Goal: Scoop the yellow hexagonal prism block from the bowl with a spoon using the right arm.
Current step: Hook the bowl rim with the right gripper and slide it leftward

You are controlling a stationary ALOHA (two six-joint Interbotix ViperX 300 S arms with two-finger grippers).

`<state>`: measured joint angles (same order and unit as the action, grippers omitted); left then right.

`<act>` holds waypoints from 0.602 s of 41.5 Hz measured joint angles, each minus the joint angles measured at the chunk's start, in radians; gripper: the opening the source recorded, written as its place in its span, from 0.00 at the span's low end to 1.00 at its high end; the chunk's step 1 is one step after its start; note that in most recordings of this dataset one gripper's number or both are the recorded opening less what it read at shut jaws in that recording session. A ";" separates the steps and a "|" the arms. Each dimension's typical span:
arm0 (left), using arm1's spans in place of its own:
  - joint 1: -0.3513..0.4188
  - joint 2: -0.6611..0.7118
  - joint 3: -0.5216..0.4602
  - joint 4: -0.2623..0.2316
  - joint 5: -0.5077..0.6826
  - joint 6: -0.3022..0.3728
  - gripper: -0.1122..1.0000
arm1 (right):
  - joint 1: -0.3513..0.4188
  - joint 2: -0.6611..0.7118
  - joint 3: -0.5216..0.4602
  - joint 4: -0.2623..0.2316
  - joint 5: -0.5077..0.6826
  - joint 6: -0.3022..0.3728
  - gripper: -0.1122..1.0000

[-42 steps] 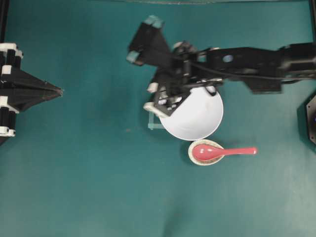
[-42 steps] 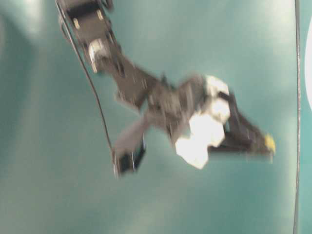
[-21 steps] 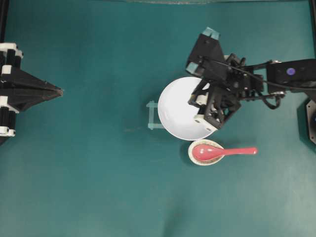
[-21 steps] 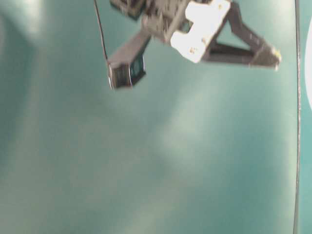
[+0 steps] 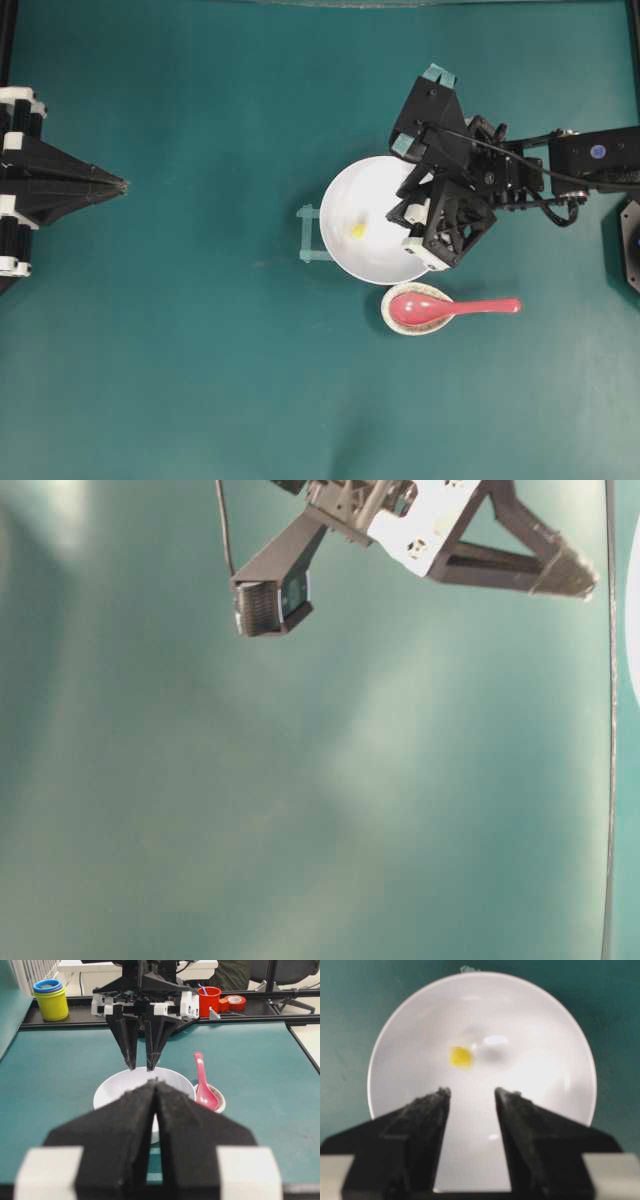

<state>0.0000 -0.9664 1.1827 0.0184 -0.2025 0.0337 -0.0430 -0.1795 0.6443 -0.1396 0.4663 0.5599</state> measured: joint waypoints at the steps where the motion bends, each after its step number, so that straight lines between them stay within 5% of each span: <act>1: 0.000 0.000 0.000 0.000 -0.002 0.000 0.10 | 0.000 -0.003 0.003 0.000 0.000 0.002 0.52; 25: 0.000 0.000 0.000 0.000 -0.002 0.000 0.10 | -0.060 -0.095 0.163 0.000 -0.020 0.083 0.52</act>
<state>0.0000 -0.9664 1.1827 0.0184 -0.2040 0.0337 -0.1028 -0.2746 0.8069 -0.1396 0.4464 0.6427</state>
